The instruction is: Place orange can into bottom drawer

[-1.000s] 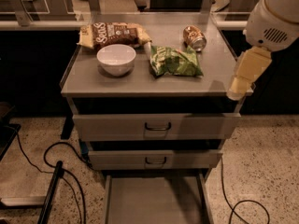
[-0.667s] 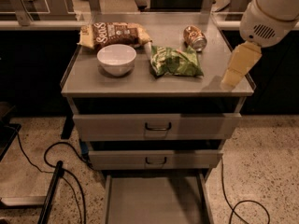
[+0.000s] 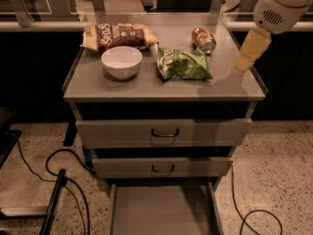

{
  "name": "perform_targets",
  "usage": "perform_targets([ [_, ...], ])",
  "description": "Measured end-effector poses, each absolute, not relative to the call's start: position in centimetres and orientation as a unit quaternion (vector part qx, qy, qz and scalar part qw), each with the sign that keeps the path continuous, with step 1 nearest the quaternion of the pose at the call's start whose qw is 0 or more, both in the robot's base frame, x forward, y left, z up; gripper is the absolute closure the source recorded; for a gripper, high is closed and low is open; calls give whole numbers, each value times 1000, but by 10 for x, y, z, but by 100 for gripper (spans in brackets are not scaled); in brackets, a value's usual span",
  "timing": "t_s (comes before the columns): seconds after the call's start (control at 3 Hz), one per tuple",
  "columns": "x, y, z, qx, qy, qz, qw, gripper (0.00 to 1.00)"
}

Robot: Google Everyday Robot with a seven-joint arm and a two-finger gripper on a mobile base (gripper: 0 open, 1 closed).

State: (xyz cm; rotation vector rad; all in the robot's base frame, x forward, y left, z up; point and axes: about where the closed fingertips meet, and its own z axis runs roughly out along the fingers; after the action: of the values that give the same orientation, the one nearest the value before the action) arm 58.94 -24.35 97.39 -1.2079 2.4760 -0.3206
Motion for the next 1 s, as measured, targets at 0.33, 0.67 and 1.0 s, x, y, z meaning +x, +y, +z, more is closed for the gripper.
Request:
perform_targets([
  [0.33,591,-244,975,-426,878,-114,185,0],
  [0.67,599,-240,963,-414,885,-97,186,0],
  [1.0,625,-229,956,-379,901,-94,191,0],
])
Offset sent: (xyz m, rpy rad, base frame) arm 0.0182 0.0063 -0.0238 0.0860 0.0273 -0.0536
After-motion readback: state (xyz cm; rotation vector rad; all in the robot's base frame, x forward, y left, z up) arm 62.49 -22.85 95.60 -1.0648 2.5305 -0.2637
